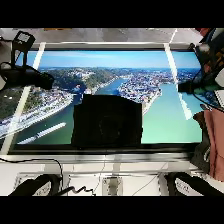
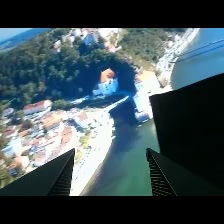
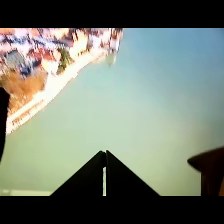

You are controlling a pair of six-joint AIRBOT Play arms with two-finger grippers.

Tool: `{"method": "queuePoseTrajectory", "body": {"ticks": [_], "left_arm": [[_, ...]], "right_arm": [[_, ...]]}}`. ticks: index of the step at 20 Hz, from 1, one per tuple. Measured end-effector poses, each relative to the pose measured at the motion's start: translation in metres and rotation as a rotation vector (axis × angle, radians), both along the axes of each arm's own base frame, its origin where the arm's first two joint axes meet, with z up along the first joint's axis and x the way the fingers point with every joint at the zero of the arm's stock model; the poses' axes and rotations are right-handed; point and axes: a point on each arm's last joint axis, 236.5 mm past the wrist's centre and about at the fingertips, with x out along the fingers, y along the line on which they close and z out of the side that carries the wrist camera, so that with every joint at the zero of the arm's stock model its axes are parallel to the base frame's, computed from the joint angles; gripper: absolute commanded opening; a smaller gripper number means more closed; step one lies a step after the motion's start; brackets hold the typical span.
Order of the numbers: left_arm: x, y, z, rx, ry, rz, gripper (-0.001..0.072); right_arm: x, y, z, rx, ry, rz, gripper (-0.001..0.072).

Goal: Fold the clothes and pants, and hang the long-sleeved shirts on hangers.

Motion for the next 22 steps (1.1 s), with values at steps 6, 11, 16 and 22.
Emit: {"method": "queuePoseTrajectory", "body": {"ticks": [6, 11, 16, 22], "left_arm": [[-0.001, -0.009, -0.005, -0.043, 0.026, -0.014, 0.0483], [-0.009, 0.017, -0.049, 0.021, 0.196, 0.029, 0.0482], [-0.035, 0.067, -0.098, -0.040, 0.415, 0.169, 0.0483], [-0.108, 0.100, -0.182, -0.285, 0.734, 0.343, 0.0485]], "right_arm": [[-0.119, 0.071, -0.153, 0.503, 0.510, 0.022, 0.0525], [-0.170, 0.129, -0.204, 0.799, 0.597, -0.103, 0.0484], [-0.177, 0.160, -0.217, 0.906, 0.557, -0.122, 0.0482], [-0.163, 0.187, -0.226, 0.896, 0.476, -0.101, 0.0386]]}}
